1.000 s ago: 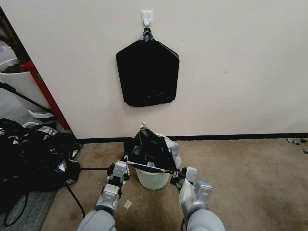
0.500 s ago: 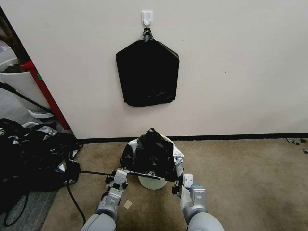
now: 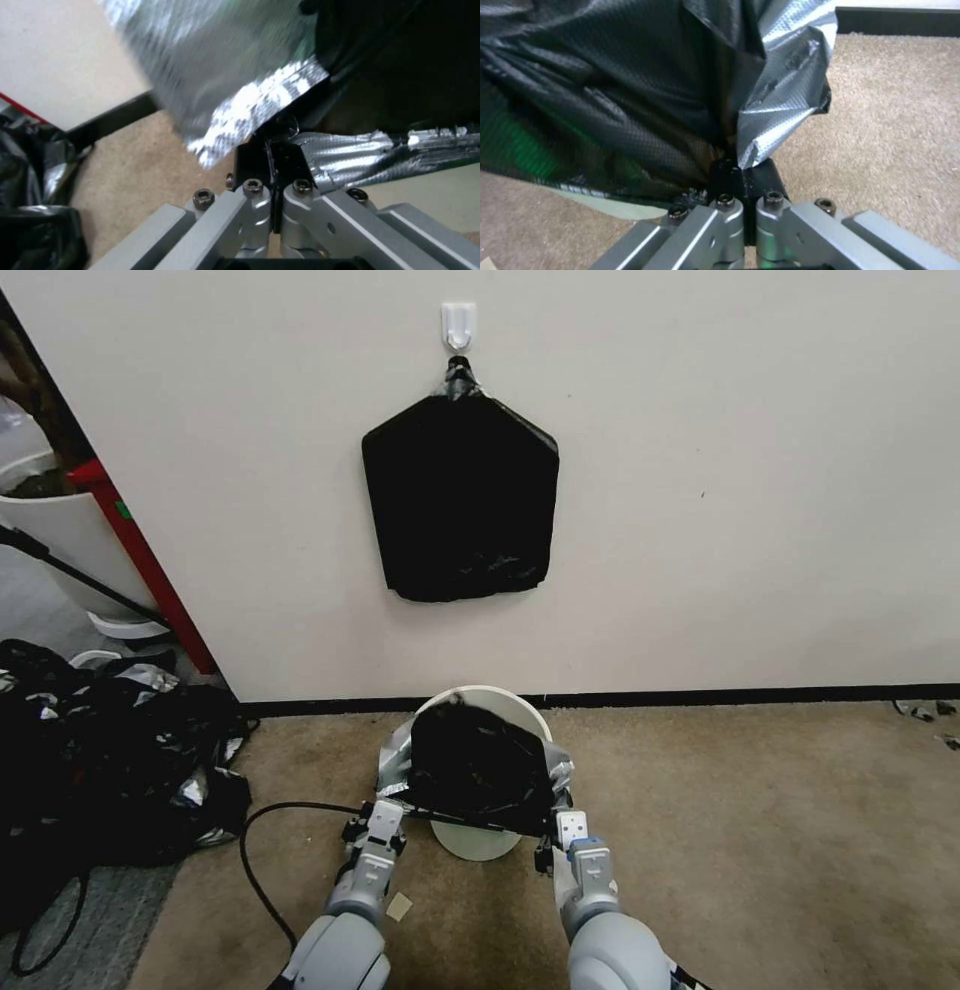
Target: Place a trash bag onto the trash bin.
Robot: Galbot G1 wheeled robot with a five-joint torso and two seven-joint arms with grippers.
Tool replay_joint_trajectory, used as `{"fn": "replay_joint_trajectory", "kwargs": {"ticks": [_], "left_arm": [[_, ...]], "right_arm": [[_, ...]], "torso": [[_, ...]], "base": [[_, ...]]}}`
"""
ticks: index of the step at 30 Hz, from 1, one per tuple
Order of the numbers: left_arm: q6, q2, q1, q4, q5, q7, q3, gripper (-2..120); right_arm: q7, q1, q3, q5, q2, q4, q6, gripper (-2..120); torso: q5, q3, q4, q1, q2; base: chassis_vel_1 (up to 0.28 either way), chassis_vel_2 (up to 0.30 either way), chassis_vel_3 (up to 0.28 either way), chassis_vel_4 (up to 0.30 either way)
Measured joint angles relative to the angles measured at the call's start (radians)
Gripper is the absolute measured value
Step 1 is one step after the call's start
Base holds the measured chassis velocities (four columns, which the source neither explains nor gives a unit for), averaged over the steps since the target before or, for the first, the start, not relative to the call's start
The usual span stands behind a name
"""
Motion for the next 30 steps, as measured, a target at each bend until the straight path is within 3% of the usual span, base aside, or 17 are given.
{"fn": "replay_joint_trajectory", "kwargs": {"ticks": [8, 14, 16, 22, 24, 26, 28, 30], "left_arm": [[0.005, -0.010, -0.023, 0.020, -0.014, 0.006, 0.009, 0], [0.012, 0.013, 0.008, -0.022, -0.069, 0.015, -0.011, 5], [0.027, 0.050, 0.040, -0.075, -0.096, 0.035, -0.028, 17], [0.110, 0.132, 0.098, -0.179, -0.133, 0.089, -0.060, 33], [0.138, 0.173, 0.128, -0.240, -0.137, 0.104, -0.080, 45], [0.139, 0.176, 0.131, -0.247, -0.137, 0.105, -0.082, 47], [0.141, 0.194, 0.159, -0.329, -0.135, 0.098, -0.106, 59], [0.135, 0.193, 0.164, -0.349, -0.135, 0.090, -0.114, 64]], "right_arm": [[-0.078, -0.001, 0.036, -0.008, 0.010, -0.028, 0.003, 0], [-0.097, -0.043, 0.054, -0.002, -0.015, 0.016, 0.019, 19], [-0.097, -0.089, 0.060, -0.002, -0.056, 0.068, 0.038, 30], [-0.091, -0.159, 0.065, -0.001, -0.127, 0.168, 0.059, 47], [-0.066, -0.194, 0.068, 0.001, -0.159, 0.244, 0.079, 59], [-0.064, -0.197, 0.068, 0.002, -0.161, 0.251, 0.082, 60], [-0.061, -0.225, 0.078, 0.001, -0.172, 0.322, 0.149, 73], [-0.071, -0.228, 0.083, -0.001, -0.172, 0.338, 0.172, 77]], "torso": [[0.0000, 0.000, 0.0000, 0.000, 0.000], [-0.0001, 0.000, 0.0000, 0.000, 0.000], [0.0000, 0.000, -0.0001, 0.000, 0.000], [0.0001, 0.000, 0.0000, 0.000, 0.000], [-0.0002, 0.000, 0.0000, 0.000, 0.000], [-0.0001, 0.000, 0.0000, 0.000, 0.000], [-0.0002, 0.000, 0.0000, 0.000, 0.000], [-0.0002, 0.000, -0.0001, 0.000, 0.000]], "base": [[0.000, 0.000, 0.000, 0.000], [0.000, 0.000, 0.000, 0.000], [0.000, 0.000, 0.000, 0.000], [0.000, 0.000, 0.000, 0.000], [0.000, 0.000, 0.000, 0.000], [0.000, 0.000, 0.000, 0.000], [0.000, 0.000, 0.000, 0.000], [0.000, 0.000, 0.000, 0.000]]}}
